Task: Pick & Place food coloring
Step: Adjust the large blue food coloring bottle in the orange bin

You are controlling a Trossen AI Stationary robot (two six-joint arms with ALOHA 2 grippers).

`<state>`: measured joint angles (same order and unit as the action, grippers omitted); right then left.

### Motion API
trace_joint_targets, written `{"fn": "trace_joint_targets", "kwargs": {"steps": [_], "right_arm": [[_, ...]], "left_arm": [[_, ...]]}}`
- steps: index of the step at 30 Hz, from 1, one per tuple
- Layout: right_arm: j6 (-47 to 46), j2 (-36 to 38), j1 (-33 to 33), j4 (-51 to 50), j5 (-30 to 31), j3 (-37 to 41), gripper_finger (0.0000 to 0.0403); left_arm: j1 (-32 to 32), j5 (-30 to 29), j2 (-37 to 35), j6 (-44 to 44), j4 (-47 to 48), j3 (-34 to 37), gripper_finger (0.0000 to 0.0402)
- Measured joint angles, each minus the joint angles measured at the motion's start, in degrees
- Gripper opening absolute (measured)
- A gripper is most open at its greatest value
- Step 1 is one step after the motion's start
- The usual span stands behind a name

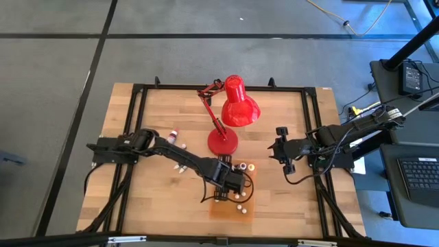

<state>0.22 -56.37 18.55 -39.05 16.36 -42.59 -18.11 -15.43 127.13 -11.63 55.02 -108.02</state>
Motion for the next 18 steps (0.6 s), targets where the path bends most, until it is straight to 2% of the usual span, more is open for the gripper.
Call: {"fn": "trace_joint_targets", "kwargs": {"steps": [18], "right_arm": [[-0.2, 0.0, 0.0, 0.2, 0.0, 0.0, 0.0156]], "left_arm": [[0.3, 0.0, 3.1, -2.8, 0.2, -0.1, 0.0243]]}}
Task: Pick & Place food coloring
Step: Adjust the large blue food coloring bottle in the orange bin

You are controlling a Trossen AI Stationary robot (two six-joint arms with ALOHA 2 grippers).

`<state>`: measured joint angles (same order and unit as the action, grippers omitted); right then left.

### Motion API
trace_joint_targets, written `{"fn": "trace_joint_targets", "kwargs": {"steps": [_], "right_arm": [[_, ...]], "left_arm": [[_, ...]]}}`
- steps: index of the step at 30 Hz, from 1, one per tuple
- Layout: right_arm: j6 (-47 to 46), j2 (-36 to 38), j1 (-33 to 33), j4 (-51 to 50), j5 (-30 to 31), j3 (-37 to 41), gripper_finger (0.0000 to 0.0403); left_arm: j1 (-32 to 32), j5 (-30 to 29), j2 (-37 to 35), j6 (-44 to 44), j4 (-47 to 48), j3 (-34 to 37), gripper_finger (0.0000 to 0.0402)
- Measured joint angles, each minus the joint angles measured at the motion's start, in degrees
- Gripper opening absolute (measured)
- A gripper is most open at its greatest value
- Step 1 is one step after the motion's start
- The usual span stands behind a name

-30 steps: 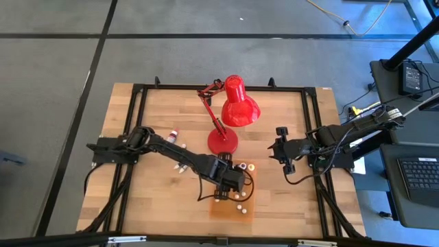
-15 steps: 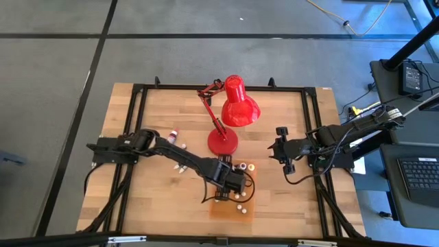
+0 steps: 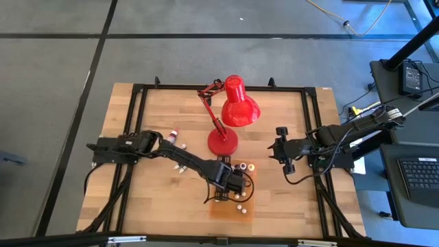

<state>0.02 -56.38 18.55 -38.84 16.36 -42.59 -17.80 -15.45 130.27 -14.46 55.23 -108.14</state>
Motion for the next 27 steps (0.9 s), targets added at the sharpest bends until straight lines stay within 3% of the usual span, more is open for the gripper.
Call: {"fn": "trace_joint_targets", "kwargs": {"steps": [27], "right_arm": [[0.0, 0.0, 0.0, 0.0, 0.0, 0.0, 0.0156]], "left_arm": [[0.7, -1.3, 0.5, -7.7, 0.8, 0.0, 0.0243]]}}
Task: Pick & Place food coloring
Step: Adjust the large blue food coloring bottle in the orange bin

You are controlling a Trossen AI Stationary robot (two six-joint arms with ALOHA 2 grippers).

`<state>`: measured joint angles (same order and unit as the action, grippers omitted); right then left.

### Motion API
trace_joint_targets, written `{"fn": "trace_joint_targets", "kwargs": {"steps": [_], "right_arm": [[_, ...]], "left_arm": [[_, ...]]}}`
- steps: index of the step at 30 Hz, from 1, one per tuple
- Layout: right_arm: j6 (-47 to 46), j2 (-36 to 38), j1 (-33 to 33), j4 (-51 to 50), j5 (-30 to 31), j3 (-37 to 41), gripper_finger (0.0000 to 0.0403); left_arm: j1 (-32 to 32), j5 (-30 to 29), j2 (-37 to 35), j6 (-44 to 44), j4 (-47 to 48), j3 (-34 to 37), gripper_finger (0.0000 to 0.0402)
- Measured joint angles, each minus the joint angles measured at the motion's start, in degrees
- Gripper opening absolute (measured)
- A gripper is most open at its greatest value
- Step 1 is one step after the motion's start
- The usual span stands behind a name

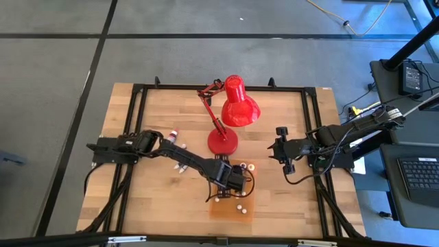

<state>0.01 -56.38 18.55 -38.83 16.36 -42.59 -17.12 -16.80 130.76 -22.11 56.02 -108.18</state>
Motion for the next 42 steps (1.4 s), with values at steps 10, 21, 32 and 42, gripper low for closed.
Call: {"fn": "trace_joint_targets", "kwargs": {"steps": [10, 21, 32, 42], "right_arm": [[0.0, 0.0, 0.0, 0.0, 0.0, 0.0, 0.0156], [0.0, 0.0, 0.0, 0.0, 0.0, 0.0, 0.0156], [0.0, 0.0, 0.0, 0.0, 0.0, 0.0, 0.0156], [0.0, 0.0, 0.0, 0.0, 0.0, 0.0, 0.0156]], "left_arm": [[-0.4, 1.4, 0.1, 4.9, -0.2, 0.0, 0.0225], [-0.3, 2.1, 0.2, 4.7, -0.2, 0.1, 0.0189], [0.0, 2.7, 0.2, 1.3, -0.3, 0.1, 0.0178], [0.8, 3.0, 0.1, -0.7, -0.3, 0.1, 0.0178]]}}
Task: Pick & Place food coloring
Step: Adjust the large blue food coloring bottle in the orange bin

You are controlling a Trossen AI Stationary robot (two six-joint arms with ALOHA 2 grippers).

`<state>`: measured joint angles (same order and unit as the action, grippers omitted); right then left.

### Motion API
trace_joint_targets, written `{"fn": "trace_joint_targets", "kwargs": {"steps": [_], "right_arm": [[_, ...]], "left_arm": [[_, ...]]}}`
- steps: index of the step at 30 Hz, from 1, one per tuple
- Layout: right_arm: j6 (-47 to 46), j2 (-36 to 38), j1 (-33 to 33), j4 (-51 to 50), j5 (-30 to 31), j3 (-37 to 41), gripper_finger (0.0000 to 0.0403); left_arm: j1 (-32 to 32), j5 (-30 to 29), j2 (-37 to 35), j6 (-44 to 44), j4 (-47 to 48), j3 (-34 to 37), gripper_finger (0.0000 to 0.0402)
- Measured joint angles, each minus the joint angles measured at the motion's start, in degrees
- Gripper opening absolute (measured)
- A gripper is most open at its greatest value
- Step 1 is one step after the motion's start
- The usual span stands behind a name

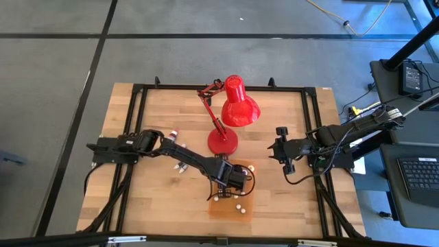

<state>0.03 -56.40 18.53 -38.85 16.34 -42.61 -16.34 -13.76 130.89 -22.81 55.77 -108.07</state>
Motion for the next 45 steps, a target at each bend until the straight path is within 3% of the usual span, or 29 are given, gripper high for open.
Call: {"fn": "trace_joint_targets", "kwargs": {"steps": [19, 27, 32, 45], "right_arm": [[0.2, 0.0, 0.0, 0.0, 0.0, 0.0, 0.0156], [0.2, 0.0, 0.0, 0.0, 0.0, 0.0, 0.0156], [0.2, 0.0, 0.0, 0.0, 0.0, 0.0, 0.0156], [0.2, 0.0, 0.0, 0.0, 0.0, 0.0, 0.0156]], "left_arm": [[0.0, 1.2, -0.1, -0.3, -0.2, -0.1, 0.0189], [-0.2, 1.3, -0.1, 4.2, -0.3, -0.1, 0.0189], [-0.1, 1.0, -0.1, 1.2, -0.3, -0.1, 0.0191], [0.0, 1.9, -0.1, -0.5, -0.3, -0.1, 0.0245]]}}
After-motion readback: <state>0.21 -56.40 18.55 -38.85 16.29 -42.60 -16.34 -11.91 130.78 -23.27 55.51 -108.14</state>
